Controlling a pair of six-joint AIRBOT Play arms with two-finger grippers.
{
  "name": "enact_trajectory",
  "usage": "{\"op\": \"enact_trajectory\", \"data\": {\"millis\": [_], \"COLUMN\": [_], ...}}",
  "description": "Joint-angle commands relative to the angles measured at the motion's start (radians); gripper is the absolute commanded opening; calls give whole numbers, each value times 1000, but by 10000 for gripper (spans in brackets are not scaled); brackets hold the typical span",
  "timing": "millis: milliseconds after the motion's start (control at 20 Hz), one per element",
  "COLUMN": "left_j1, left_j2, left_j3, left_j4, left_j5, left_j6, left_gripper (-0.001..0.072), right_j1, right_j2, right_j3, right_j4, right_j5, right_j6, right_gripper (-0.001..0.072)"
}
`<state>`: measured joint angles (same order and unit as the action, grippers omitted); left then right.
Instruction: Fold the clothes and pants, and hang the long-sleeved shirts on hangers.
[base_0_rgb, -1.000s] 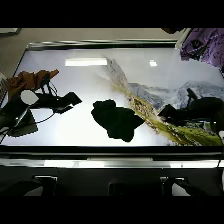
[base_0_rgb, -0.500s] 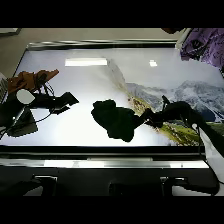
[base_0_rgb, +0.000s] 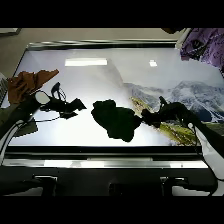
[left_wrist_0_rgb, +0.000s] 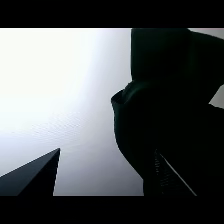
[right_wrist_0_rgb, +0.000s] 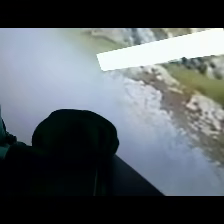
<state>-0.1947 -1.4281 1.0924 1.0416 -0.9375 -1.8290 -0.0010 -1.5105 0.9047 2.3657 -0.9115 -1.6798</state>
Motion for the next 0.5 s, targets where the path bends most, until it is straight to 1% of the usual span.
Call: {"op": "enact_trajectory", "data": {"millis": [0,100,150,200,250,300,350,400,450], "left_j1": [-57,-82,-90,-94,-96,-99,-100,-103,-106], "left_j2": [-107,-148,-164,-178,-188,-198,-205,-209,-212], "left_j3": [0,0,0,0,0,1,1,1,1], "left_j4": [-89,-101,-113,-125,-126,-126,-127,-127,-127], "left_j5": [53,98,121,146,166,188,207,226,244], "left_j6": [49,48,48,49,49,49,49,49,49], "left_gripper": [671,663,625,537,491,489,439,423,422], "right_j1": [1,2,1,1,2,2,2,2,2], "right_j2": [34,56,66,78,90,102,115,129,144], "right_j3": [1,1,1,1,1,1,1,1,1], "right_j4": [-4,-3,-4,-4,-4,-4,-3,-3,-2], "right_j5": [-30,-39,-47,-56,-64,-71,-76,-81,-88], "right_j6": [1,1,1,1,1,1,1,1,5], "right_gripper": [32,32,32,32,32,32,32,32,32]}}
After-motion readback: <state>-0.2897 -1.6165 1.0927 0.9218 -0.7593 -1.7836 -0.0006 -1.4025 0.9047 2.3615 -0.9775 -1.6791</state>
